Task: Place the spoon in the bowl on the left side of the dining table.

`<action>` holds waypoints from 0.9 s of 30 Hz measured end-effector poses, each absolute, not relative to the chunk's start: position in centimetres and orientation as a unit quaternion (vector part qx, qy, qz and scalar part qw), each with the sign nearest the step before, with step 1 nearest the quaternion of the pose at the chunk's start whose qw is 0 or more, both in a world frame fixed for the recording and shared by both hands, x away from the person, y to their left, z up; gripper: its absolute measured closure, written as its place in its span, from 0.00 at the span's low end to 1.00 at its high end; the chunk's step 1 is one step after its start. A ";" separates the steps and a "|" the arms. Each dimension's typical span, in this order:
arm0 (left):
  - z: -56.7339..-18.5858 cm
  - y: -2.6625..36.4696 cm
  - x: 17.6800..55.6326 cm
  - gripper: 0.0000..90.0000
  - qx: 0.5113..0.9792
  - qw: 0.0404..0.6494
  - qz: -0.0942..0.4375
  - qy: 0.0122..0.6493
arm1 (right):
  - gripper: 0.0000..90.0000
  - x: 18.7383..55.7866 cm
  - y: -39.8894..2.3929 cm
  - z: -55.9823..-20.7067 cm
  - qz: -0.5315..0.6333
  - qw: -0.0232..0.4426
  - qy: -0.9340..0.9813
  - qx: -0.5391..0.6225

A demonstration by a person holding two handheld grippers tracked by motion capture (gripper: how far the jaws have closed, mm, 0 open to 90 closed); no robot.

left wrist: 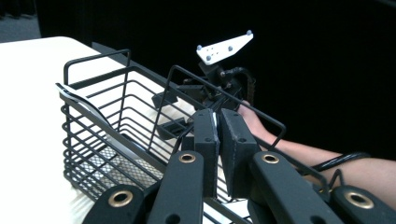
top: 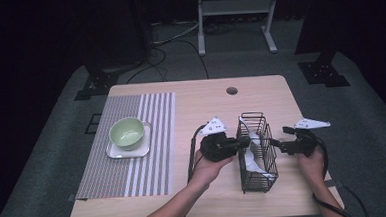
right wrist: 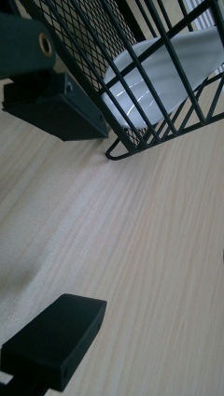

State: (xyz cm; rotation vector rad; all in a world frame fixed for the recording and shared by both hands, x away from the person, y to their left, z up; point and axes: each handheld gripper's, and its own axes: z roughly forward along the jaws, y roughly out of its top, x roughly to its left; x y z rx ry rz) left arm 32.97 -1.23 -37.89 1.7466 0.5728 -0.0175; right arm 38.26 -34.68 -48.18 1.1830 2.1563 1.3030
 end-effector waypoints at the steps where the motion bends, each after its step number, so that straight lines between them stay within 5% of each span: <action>1: -37.8 -1.2 33.0 0.95 0.752 0.610 -0.012 0.249 | 0.15 38.3 -34.7 -48.2 0.461 0.178 0.762 0.418; 27: -35.3 0.2 33.1 0.95 0.698 0.663 -0.071 0.263 | 0.15 38.3 -34.7 -48.2 0.460 0.179 0.762 0.420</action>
